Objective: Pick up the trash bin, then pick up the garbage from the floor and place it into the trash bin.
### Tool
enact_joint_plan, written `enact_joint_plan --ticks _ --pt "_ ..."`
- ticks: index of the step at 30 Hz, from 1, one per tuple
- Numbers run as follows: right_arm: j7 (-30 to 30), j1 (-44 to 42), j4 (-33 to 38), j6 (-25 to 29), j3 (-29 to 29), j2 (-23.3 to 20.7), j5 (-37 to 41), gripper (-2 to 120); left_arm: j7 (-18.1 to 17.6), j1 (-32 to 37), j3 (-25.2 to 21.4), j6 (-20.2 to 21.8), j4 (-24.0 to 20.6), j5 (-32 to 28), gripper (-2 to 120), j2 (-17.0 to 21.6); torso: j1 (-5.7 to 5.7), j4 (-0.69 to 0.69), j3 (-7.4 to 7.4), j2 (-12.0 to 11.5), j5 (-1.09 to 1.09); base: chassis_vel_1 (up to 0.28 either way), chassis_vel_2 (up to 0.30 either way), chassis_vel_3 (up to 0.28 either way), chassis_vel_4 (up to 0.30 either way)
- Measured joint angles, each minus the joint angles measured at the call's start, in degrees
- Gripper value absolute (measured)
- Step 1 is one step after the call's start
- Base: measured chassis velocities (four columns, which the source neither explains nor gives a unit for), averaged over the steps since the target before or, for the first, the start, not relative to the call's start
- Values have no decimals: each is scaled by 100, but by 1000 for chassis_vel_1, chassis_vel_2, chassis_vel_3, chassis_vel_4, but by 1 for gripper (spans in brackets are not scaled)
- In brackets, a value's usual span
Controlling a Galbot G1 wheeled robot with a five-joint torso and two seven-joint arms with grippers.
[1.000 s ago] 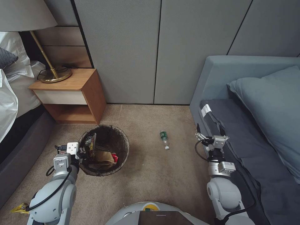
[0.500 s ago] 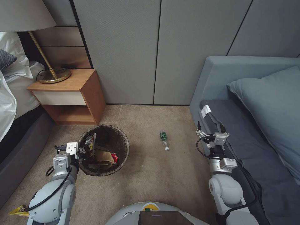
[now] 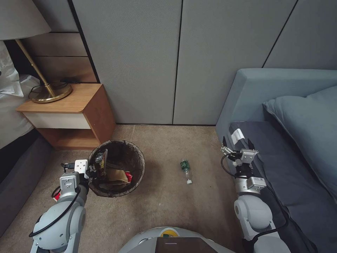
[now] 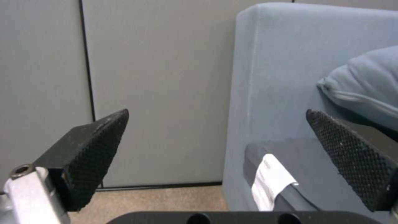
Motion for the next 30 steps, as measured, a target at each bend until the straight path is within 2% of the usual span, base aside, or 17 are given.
enact_joint_plan --ticks 11,12,13,14,16,17,18,20,21,22,24,25,26,28,30 --pt "233 -49 159 -61 -98 -99 46 100 -4 8 -11 0 15 -1 4 4 0 1 0 0 1 -77 78 79 -83" --pt "446 -119 390 -649 -257 -341 140 100 -5 -2 -10 0 20 -1 4 12 0 2 0 0 -1 0 0 0 0" --pt "622 -132 572 -1073 -410 -506 390 100 -7 -9 -8 0 23 -1 4 20 0 -3 0 0 2 0 0 0 0" --pt "622 -132 572 -1073 -410 -506 390 100 -7 -9 -8 0 23 -1 4 20 0 -3 0 0 2 0 0 0 0" --pt "956 60 917 -2193 -766 -1075 1231 100 -7 -22 5 0 40 -1 4 37 -1 0 -1 0 -3 0 0 0 0" --pt "1009 159 939 -2472 -882 -1264 1519 100 -7 -21 8 0 46 -1 4 39 0 -1 -1 0 -1 0 0 0 0" --pt "1009 159 939 -2472 -882 -1264 1519 100 -7 -21 8 0 46 -1 4 39 0 -1 -1 0 -1 0 0 0 0" --pt "1255 506 963 -3170 -1223 -1849 2174 100 -9 -11 9 0 53 6 4 40 0 4 -1 0 1 0 0 0 0" --pt "1363 647 980 -3493 -1356 -2053 2491 100 -9 2 9 0 53 7 4 41 0 2 -1 0 -1 0 0 0 0" --pt "1363 647 980 -3493 -1356 -2053 2491 100 -9 2 9 0 53 7 4 41 0 2 -1 0 -1 0 0 0 0" --pt "1648 1062 965 -4199 -1753 -2510 3375 100 -9 33 -4 0 29 7 4 48 0 2 -1 0 1 0 0 0 0" --pt "1713 1188 920 -4349 -1870 -2607 3600 100 -9 39 -13 0 23 7 4 50 0 2 -1 0 -1 0 0 0 0" --pt "1713 1188 920 -4349 -1870 -2607 3600 100 -9 39 -13 0 23 7 4 50 0 2 -1 0 -1 0 0 0 0" --pt "1865 1549 697 -4649 -2189 -2801 4260 100 -9 59 -27 0 7 7 4 53 0 1 -1 0 1 0 0 0 0" --pt "1885 1671 601 -4727 -2273 -2842 4435 100 -9 63 -28 0 5 8 4 52 0 0 -1 0 1 0 0 0 0"
